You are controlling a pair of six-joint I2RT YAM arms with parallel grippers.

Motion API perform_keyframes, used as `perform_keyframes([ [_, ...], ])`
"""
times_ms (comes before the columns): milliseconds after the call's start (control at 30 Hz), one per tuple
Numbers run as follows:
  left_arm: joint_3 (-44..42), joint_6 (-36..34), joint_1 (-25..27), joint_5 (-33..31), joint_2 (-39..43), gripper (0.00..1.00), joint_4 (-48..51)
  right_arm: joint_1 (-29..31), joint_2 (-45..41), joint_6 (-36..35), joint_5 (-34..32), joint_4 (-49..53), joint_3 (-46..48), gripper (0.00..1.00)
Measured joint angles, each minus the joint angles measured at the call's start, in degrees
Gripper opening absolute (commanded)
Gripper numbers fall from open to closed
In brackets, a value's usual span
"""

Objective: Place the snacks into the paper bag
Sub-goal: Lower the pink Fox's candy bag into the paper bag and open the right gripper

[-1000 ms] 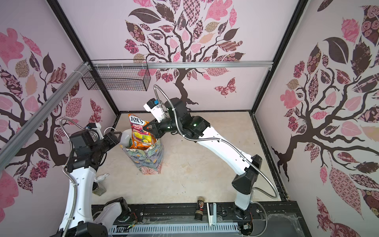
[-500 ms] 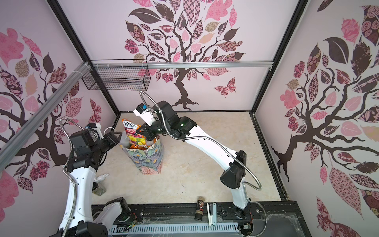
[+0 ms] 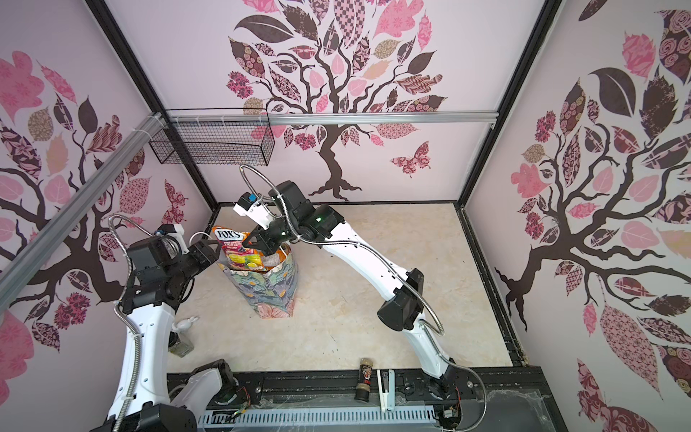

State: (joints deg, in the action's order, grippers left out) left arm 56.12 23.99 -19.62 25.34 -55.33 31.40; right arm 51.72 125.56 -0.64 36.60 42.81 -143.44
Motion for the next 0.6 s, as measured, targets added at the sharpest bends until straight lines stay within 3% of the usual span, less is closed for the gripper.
perform_keyframes([
  [100, 0.0, 0.0, 0.0, -0.3, -0.1, 0.53, 0.2, -0.9, 0.0, 0.7, 2.6, 0.8, 0.0, 0.0],
  [133, 0.0, 0.0, 0.0, -0.4, -0.2, 0.53, 0.3, -1.2, 0.0, 0.7, 2.7, 0.9, 0.0, 0.06],
  [600, 0.0, -0.2, 0.0, -1.7, -0.6, 0.53, 1.4, -1.8, 0.0, 0.2, -3.6, 2.1, 0.0, 0.37],
])
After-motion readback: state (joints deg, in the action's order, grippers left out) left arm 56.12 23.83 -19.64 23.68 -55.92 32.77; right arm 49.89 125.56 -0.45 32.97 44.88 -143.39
